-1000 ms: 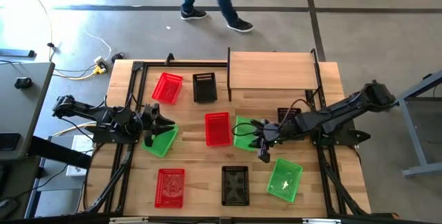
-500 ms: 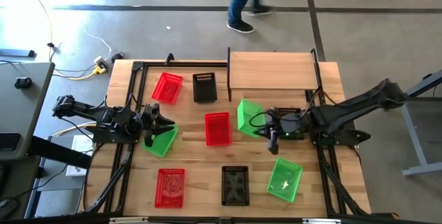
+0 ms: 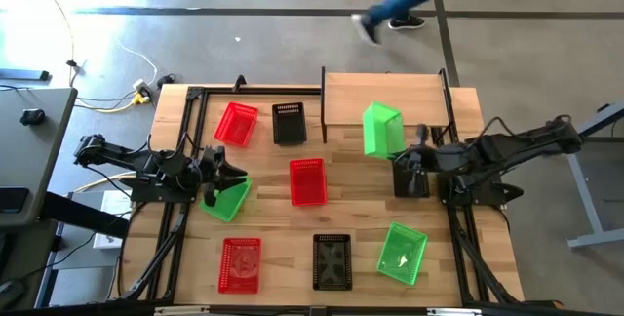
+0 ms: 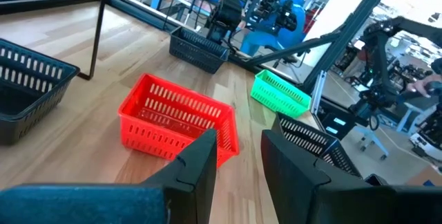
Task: Stack baskets on shelf by color
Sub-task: Put the top right green bin on the shelf
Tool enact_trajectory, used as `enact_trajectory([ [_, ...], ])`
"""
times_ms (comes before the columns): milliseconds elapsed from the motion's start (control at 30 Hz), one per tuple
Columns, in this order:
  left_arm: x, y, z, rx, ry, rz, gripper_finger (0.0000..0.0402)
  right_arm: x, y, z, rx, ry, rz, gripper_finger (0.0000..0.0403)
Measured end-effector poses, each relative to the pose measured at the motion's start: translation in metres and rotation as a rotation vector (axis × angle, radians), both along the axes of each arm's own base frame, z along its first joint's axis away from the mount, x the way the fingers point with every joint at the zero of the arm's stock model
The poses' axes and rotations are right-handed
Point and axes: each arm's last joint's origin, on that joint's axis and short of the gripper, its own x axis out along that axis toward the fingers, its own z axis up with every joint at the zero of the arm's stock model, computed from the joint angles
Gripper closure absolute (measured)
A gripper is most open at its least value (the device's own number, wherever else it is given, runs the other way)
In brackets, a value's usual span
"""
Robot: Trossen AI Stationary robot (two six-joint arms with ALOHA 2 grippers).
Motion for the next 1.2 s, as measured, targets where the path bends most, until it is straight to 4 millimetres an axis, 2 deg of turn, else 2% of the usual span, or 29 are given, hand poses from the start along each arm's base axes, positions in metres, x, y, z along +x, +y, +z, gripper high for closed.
enact_trajectory([
  [200,0.000,0.001,0.000,-0.002,-0.003,0.052,0.0298,-0.020,-0.015,0.001,-0.144,0.069,-0.010,0.0403],
  [367,0.000,0.002,0.000,-0.002,-0.004,0.056,0.0298,-0.033,-0.028,-0.002,-0.226,0.200,-0.056,0.0403],
  [533,0.000,0.002,0.000,-0.002,-0.004,0.057,0.0298,-0.045,-0.038,0.012,-0.252,0.349,-0.118,0.0403],
  [700,0.000,0.002,0.000,-0.002,-0.004,0.057,0.0298,-0.055,-0.044,0.028,-0.241,0.379,-0.149,0.0403],
  [900,0.000,0.002,0.000,0.001,-0.004,0.056,0.0298,-0.059,-0.051,0.034,-0.265,0.412,-0.179,0.0403],
  [1200,0.000,0.002,0.000,0.001,-0.004,0.057,0.0298,-0.048,-0.068,0.025,-0.192,0.555,-0.199,0.0403],
])
